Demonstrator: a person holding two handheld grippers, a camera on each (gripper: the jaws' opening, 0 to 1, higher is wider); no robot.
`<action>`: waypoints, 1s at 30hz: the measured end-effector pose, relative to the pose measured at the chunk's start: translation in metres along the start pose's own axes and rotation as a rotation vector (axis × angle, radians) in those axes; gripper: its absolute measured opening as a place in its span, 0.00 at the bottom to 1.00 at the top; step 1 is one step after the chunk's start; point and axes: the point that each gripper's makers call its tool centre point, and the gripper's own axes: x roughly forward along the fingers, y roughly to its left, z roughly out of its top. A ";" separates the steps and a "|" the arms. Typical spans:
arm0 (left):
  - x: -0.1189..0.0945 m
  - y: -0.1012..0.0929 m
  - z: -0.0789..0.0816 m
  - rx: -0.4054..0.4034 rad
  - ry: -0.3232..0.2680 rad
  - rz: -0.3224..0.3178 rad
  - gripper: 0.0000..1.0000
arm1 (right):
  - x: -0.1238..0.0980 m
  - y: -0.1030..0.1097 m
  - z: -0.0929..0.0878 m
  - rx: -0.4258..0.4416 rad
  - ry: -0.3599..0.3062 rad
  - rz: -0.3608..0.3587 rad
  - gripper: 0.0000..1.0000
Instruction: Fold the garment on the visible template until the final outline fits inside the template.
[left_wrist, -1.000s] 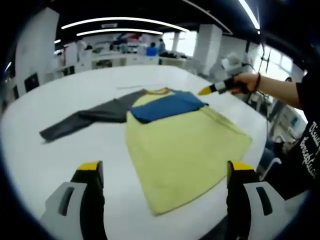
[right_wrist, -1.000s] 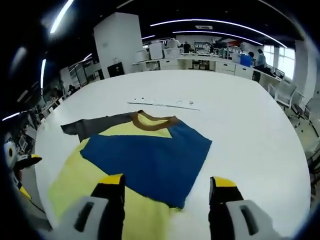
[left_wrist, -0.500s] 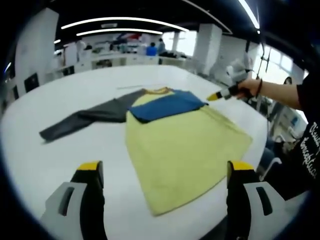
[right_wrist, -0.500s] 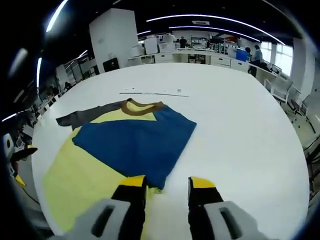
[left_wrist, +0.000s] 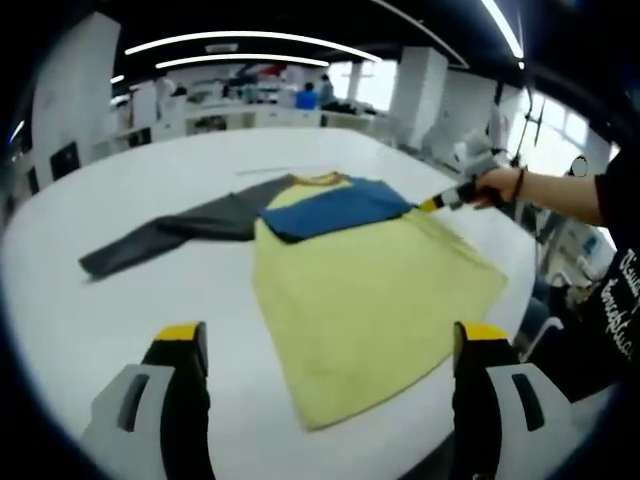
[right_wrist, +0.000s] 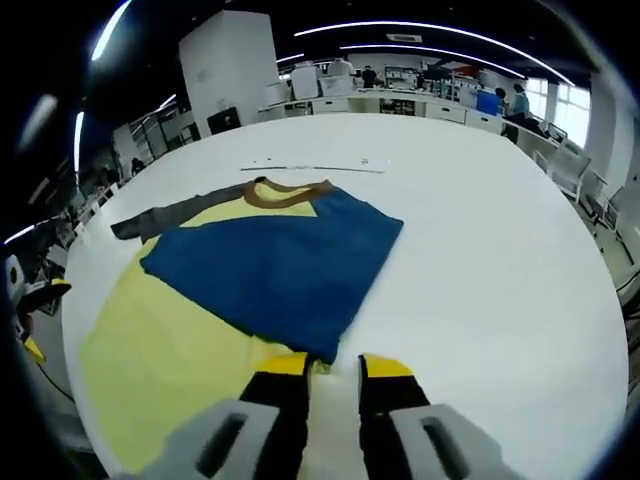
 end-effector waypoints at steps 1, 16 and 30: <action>0.000 0.000 0.000 -0.001 0.001 0.000 0.98 | 0.001 0.001 0.000 0.004 -0.001 -0.001 0.13; -0.001 0.003 -0.001 -0.007 0.002 0.008 0.97 | 0.001 -0.009 0.002 -0.033 0.001 -0.051 0.00; -0.001 0.004 0.000 -0.003 0.001 0.006 0.97 | 0.002 -0.021 0.006 -0.058 0.011 -0.067 0.00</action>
